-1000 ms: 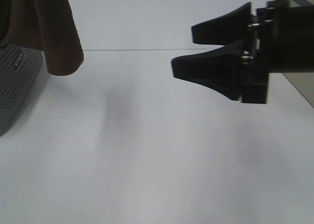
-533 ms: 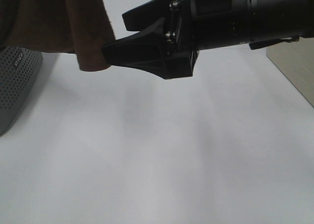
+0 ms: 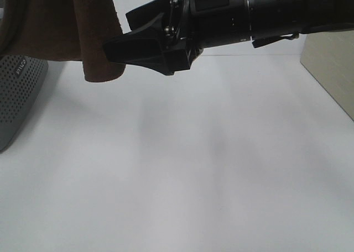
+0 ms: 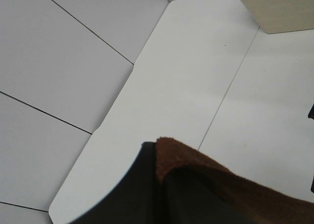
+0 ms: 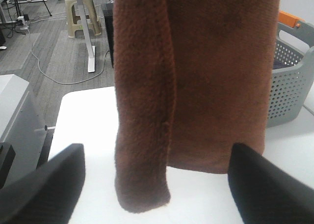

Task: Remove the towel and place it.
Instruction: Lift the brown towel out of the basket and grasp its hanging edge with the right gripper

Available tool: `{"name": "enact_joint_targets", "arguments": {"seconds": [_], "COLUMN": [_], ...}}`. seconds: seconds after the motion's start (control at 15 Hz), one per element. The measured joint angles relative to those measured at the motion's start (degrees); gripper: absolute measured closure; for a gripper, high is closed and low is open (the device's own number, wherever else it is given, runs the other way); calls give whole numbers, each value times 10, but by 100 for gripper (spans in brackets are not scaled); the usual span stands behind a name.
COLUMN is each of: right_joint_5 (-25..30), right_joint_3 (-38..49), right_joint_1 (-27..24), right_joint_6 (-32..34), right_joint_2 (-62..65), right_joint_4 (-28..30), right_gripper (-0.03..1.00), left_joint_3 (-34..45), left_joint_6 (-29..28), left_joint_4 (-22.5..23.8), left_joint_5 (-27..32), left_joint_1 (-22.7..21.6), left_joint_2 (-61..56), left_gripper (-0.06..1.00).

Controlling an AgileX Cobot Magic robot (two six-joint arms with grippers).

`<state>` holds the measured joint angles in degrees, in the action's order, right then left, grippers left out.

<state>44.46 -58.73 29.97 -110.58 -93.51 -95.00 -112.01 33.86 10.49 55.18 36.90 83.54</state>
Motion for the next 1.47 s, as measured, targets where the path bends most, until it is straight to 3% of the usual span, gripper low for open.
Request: {"name": "enact_joint_targets", "arguments": {"seconds": [0.47, 0.73, 1.07, 1.13, 1.33, 1.47], "right_joint_5": [30, 93, 102, 103, 134, 136], "right_joint_3": [-38, -65, -66, -66, -69, -74], "right_joint_1": [19, 19, 19, 19, 19, 19], "right_joint_6": [-5, 21, 50, 61, 84, 101], "right_joint_2": [-62, -80, -80, -80, -80, -80], "right_joint_4": [2, 16, 30, 30, 59, 68], "right_gripper": [20, 24, 65, 69, 95, 96], "left_joint_3": [0, 0, 0, 0, 0, 0], "left_joint_6": [21, 25, 26, 26, 26, 26], "left_joint_4": [-3, -3, -3, -3, -3, -3], "left_joint_5": [-1, -1, -1, -1, -1, -1], "left_joint_1": [0, 0, 0, 0, 0, 0], "left_joint_2": [0, 0, 0, 0, 0, 0], "left_gripper": [94, 94, 94, 94, 94, 94]}}
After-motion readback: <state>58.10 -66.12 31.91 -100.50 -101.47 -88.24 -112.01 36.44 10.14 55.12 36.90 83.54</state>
